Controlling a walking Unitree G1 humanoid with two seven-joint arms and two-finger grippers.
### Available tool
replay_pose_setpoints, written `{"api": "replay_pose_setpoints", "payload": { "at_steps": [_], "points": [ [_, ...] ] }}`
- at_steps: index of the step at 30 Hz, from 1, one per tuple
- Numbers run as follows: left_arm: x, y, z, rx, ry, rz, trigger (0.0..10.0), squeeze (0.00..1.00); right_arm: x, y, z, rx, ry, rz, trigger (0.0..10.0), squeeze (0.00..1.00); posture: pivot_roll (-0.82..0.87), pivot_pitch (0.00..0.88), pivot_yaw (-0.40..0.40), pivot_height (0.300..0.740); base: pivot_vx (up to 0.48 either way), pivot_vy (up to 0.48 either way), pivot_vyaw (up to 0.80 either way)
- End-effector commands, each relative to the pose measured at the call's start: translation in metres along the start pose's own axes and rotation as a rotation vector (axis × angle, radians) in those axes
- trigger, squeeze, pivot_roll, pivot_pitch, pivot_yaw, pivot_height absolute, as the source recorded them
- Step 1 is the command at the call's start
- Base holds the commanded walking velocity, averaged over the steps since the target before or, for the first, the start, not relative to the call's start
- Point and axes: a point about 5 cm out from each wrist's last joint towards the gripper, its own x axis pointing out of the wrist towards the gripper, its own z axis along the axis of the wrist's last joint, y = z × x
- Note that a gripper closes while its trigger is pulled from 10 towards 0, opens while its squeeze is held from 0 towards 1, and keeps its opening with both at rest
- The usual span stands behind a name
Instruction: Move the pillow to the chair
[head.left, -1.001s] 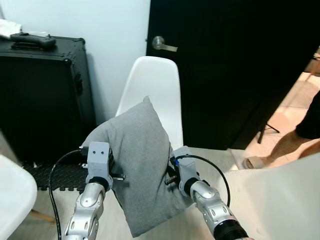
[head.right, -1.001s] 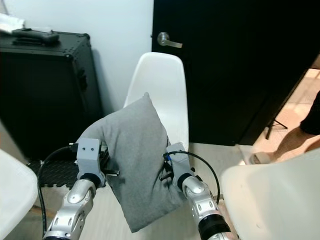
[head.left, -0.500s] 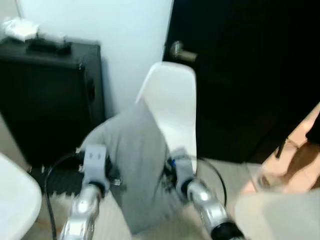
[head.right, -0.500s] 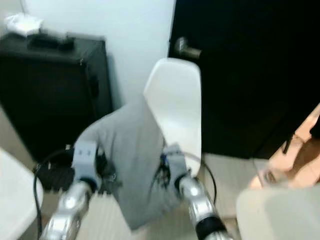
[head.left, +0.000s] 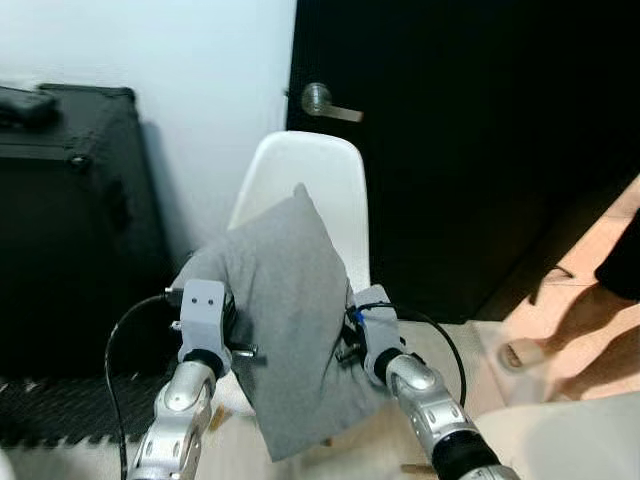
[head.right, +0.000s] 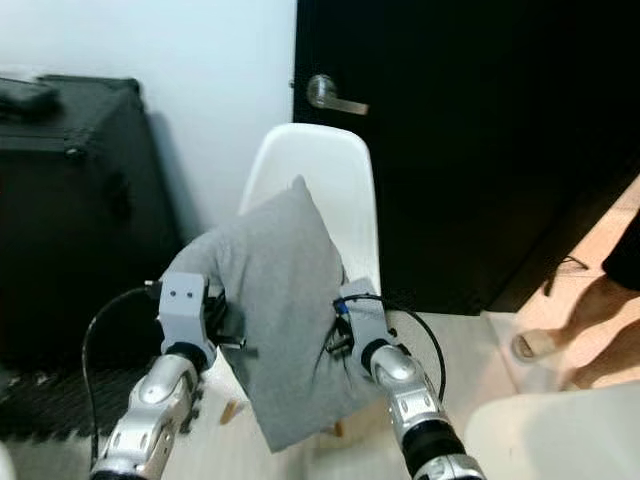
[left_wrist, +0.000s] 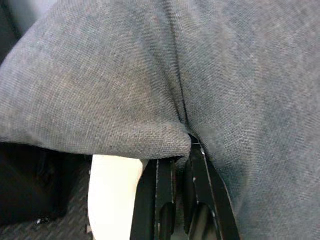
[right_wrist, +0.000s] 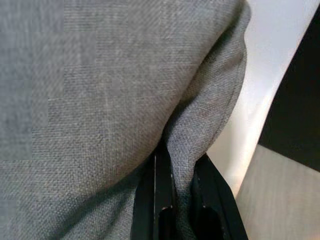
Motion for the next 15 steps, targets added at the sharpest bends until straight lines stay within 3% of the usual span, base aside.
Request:
{"api": "replay_pose_setpoints", "payload": {
  "at_steps": [1, 15],
  "points": [
    [0.0022, -0.0173, 0.0014, -0.011, -0.003, -0.076, 10.0, 0.0, 0.0065, 0.0108, 0.021, -0.031, -0.094, 0.047, 10.0, 0.0, 0.08, 0.0, -0.102, 0.74, 0.0, 0.0, 0.0],
    [0.0009, -0.0165, 0.001, 0.003, 0.0, -0.056, 10.0, 0.0, 0.0065, 0.0099, 0.0217, -0.03, -0.098, 0.049, 10.0, 0.0, 0.08, 0.0, -0.107, 0.74, 0.0, 0.0, 0.0]
  ]
}}
